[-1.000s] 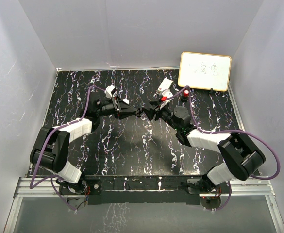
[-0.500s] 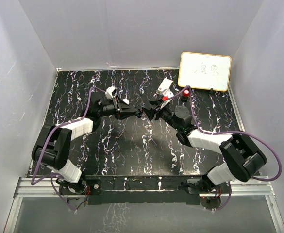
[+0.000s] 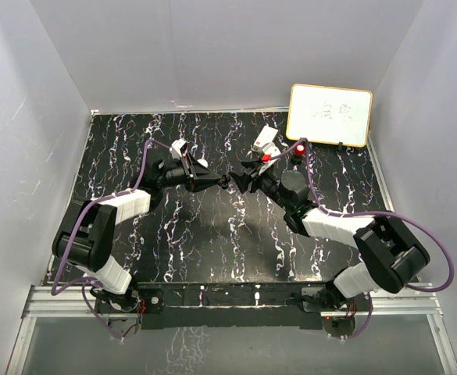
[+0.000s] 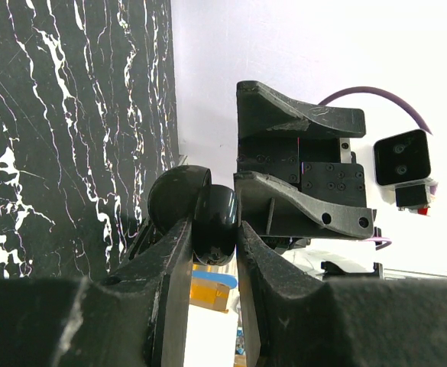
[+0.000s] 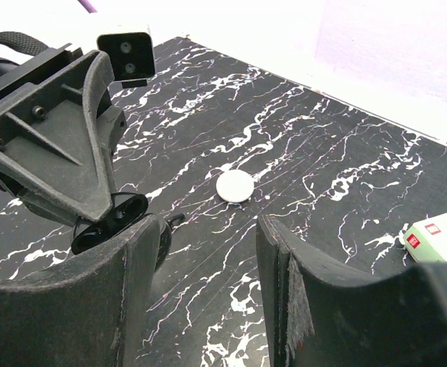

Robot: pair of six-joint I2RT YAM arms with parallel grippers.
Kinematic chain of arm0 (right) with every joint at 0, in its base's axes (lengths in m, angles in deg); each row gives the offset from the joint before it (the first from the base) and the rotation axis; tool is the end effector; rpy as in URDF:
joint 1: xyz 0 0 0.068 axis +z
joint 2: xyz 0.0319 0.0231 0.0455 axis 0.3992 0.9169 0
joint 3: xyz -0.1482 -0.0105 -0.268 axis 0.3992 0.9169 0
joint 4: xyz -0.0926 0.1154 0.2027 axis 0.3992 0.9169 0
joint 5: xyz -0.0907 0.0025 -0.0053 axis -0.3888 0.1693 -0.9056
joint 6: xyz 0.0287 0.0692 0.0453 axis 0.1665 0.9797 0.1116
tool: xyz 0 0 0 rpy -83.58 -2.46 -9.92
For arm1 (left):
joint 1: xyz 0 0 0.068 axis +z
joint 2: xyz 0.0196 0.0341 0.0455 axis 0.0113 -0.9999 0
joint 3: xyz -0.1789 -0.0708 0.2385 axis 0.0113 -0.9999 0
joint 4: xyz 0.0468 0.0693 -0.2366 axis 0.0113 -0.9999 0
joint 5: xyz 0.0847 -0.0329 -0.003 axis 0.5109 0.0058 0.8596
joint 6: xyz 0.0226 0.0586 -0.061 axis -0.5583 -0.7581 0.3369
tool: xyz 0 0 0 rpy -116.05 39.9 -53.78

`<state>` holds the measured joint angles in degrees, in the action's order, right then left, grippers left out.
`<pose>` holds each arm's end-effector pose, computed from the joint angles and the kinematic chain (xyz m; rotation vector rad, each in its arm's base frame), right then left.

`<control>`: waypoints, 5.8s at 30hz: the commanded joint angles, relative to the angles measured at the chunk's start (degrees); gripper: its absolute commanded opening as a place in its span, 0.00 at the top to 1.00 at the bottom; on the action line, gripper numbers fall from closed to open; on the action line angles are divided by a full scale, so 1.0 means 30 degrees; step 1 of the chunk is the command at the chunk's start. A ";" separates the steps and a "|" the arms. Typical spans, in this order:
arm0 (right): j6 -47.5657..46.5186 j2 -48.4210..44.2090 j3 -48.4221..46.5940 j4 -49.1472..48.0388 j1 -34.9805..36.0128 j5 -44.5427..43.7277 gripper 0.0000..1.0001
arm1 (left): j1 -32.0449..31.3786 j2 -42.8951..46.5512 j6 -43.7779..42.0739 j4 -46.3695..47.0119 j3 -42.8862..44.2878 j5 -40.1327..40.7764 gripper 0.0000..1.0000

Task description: Insert the wireless bluetooth earbuds into the charging case

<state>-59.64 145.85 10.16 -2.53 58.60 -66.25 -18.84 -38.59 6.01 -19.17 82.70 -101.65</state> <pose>0.2645 0.1998 0.2810 -0.5437 1.4859 0.6456 0.3107 -0.1672 0.2630 -0.1908 2.0719 -1.9039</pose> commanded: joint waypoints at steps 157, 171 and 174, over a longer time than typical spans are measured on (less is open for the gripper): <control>0.1410 1.2935 -1.8501 1.5090 0.3474 0.0558 0.48 | 1.1218 0.8704 -0.3927 -0.6306 -0.3576 -0.3905 1.00; 0.0107 1.4437 -2.0319 1.6380 0.2317 0.2368 0.46 | 1.1280 0.8763 -0.3918 -0.6322 -0.3656 -0.3881 1.00; 0.0293 1.4633 -2.0323 1.6353 0.2020 0.3188 0.46 | 1.1266 0.8726 -0.3909 -0.6259 -0.3678 -0.3874 1.00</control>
<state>-57.98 188.19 -48.18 46.75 66.01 -60.85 14.62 -13.43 -7.02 -38.27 71.10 -111.22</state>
